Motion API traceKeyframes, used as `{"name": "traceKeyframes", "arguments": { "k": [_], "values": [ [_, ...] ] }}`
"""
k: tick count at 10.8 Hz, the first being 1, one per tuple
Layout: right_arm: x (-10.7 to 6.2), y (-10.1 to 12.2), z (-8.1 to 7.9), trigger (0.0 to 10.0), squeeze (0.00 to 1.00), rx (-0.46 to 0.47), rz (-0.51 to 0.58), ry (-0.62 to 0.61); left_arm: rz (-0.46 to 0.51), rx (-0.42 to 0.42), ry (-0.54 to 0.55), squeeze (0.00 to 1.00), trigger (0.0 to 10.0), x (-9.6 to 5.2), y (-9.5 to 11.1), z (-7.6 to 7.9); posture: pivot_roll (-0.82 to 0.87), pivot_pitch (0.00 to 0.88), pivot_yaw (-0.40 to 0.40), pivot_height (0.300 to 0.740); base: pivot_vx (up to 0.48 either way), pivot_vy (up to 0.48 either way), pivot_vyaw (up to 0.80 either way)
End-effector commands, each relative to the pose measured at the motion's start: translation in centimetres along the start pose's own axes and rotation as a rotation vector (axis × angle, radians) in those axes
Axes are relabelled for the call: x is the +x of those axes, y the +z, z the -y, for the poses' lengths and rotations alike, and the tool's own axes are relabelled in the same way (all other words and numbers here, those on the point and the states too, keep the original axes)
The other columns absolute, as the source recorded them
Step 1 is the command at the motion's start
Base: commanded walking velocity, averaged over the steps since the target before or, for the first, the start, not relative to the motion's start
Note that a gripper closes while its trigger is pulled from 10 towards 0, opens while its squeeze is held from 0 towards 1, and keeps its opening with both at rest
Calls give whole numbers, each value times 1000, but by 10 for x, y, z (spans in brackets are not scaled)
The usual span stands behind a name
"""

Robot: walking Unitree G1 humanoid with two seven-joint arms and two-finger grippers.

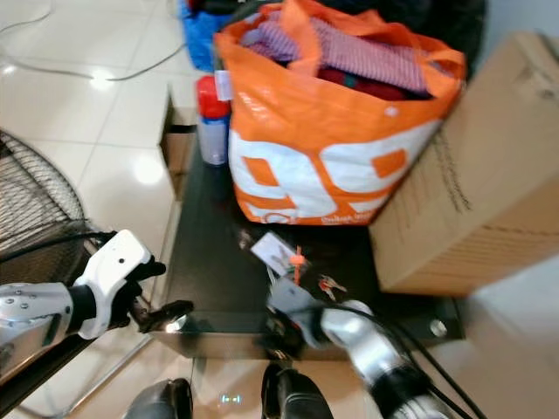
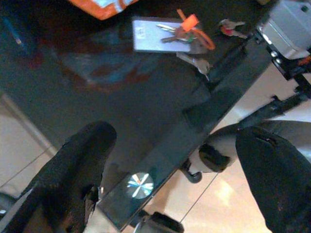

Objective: Hang keys on a hook

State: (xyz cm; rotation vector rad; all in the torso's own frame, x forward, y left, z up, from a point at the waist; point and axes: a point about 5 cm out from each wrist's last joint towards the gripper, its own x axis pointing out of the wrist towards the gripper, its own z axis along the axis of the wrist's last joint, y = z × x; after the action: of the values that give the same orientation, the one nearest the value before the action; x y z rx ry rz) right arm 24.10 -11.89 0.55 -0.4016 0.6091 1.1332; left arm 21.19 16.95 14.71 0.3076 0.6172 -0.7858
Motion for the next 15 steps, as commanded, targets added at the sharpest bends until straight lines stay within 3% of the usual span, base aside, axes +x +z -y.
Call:
{"name": "traceKeyframes", "arguments": {
  "k": [1, 3, 6, 7, 9, 10, 13, 14, 15],
  "values": [
    [-4, -8, -9, 10000, 0, 28, -12, 38, -9, 1, -32, 0, 10000, 4, -3, 7, 21, 180, -114, 740, 0, 0, 0],
    [0, 4, -7, 10000, 0, 67, 68, -37, -9, 4, -36, 0, 10000, 7, -3, 7, 14, 179, -110, 740, 0, 0, 0],
    [1, 40, 1, 10000, 0, 116, 258, -118, -31, 28, -44, 0, 10000, 9, -7, 6, 6, 181, -107, 740, 0, 0, 0],
    [1, 41, 2, 10000, 0, 120, 268, -125, -33, 30, -45, 0, 10000, 10, -7, 6, 6, 181, -107, 740, 0, 0, 0],
    [-5, 32, 4, 10000, 0, 39, 187, -166, -37, 32, -54, 0, 10000, 11, -9, 10, 2, 176, -118, 740, 0, 0, 0],
    [-5, 13, 2, 10000, 0, -107, 22, -153, -46, 39, -60, 0, 10000, 11, -11, 11, 5, 177, -123, 740, 0, 0, 0],
    [-2, 11, 7, 10000, 0, -100, -19, -186, -50, 52, -63, 0, 10000, 9, -11, 10, 14, 186, -126, 740, 0, 0, 0],
    [0, 13, 8, 5451, 0, -97, -8, -193, -56, 55, -70, 0, 10000, 8, -12, 11, 15, 190, -127, 740, 0, 0, 0],
    [2, 14, 8, 3490, 0, -95, -3, -194, -61, 57, -77, 0, 10000, 7, -13, 12, 16, 191, -128, 740, 0, 0, 0]
  ]
}}
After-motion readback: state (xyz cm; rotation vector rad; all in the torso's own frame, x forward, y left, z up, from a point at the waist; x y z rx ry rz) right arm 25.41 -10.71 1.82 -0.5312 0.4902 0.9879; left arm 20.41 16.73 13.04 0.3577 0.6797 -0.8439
